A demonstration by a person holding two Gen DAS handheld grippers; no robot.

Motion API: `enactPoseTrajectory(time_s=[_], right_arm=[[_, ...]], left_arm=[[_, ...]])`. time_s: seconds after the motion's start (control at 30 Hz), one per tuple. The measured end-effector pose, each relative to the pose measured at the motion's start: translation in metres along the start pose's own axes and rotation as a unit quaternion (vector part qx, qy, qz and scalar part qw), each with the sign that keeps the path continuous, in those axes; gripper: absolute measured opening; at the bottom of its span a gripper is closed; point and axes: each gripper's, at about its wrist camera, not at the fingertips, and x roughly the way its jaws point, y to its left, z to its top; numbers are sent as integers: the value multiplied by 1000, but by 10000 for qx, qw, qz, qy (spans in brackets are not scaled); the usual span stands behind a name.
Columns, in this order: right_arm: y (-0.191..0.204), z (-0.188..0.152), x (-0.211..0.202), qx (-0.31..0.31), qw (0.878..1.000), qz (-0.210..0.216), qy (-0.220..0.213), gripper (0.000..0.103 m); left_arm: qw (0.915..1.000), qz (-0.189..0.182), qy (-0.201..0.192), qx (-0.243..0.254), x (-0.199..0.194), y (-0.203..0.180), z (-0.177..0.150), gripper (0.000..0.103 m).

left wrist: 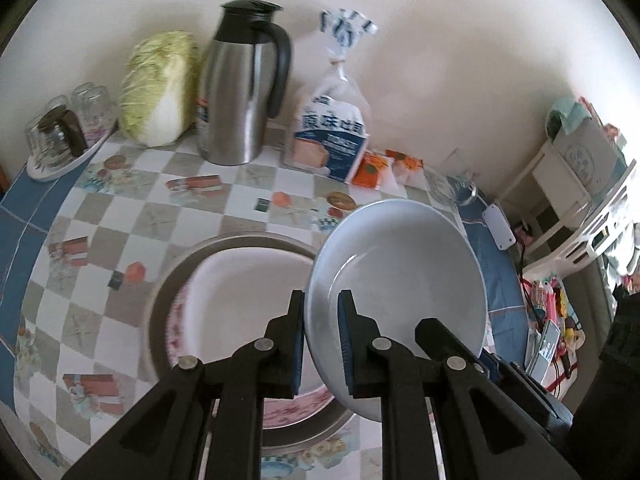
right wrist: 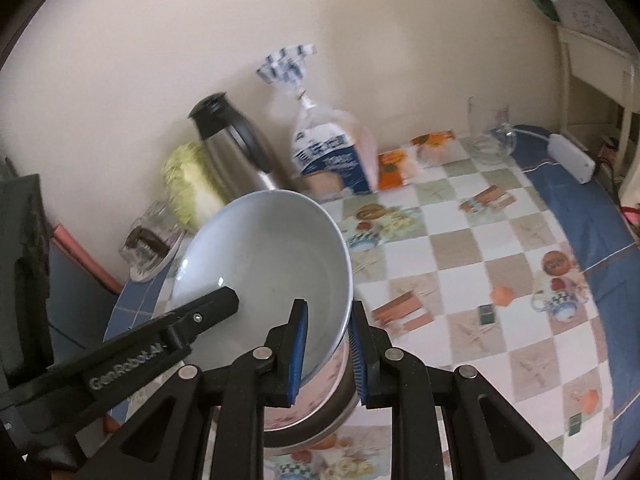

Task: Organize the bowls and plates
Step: 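Lift the white round bowl with both tools and carry it over the tray, then lower the round bowl into the square bowl with both tools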

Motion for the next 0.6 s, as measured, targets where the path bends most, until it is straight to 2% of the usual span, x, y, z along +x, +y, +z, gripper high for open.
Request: enactPoseTrajectory(time_s=[0.37, 0.6], right_arm=[[48, -13, 14, -399, 9990, 88, 169, 22], [61, -16, 22, -524, 9984, 32, 214, 22]], left_arm=[[9991, -22, -183, -383, -18, 49, -10, 16], [9982, -187, -119, -558, -10, 66, -10, 16]])
